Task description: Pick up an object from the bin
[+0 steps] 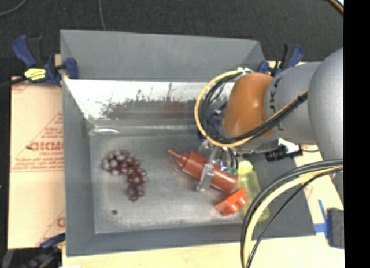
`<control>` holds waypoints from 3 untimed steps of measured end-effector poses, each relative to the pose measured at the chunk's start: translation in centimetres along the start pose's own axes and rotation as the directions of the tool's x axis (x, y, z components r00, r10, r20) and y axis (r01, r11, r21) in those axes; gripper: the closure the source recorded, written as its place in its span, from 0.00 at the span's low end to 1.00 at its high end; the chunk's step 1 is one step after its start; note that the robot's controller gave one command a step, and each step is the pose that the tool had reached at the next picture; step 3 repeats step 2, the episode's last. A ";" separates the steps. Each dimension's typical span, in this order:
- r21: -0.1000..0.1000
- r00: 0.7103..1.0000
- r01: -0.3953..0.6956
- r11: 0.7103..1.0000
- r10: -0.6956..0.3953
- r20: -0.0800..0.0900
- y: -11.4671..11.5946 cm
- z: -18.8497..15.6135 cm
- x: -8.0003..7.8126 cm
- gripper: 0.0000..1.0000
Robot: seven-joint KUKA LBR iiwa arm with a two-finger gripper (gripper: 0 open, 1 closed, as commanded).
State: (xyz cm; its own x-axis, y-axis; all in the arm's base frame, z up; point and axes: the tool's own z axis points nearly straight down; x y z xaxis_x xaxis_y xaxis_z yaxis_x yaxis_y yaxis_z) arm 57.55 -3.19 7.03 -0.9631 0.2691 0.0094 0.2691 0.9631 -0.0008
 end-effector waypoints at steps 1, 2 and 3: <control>-0.007 0.987 -0.162 0.987 0.162 0.018 0.9 0.0 1.6 1.00; -0.006 0.987 -0.162 0.987 0.162 0.018 0.8 0.0 1.5 1.00; -0.006 0.987 -0.162 0.987 0.162 0.018 0.8 0.0 1.5 1.00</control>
Offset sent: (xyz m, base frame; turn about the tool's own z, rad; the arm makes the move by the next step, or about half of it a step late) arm 0.0000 0.0000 0.0000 0.0000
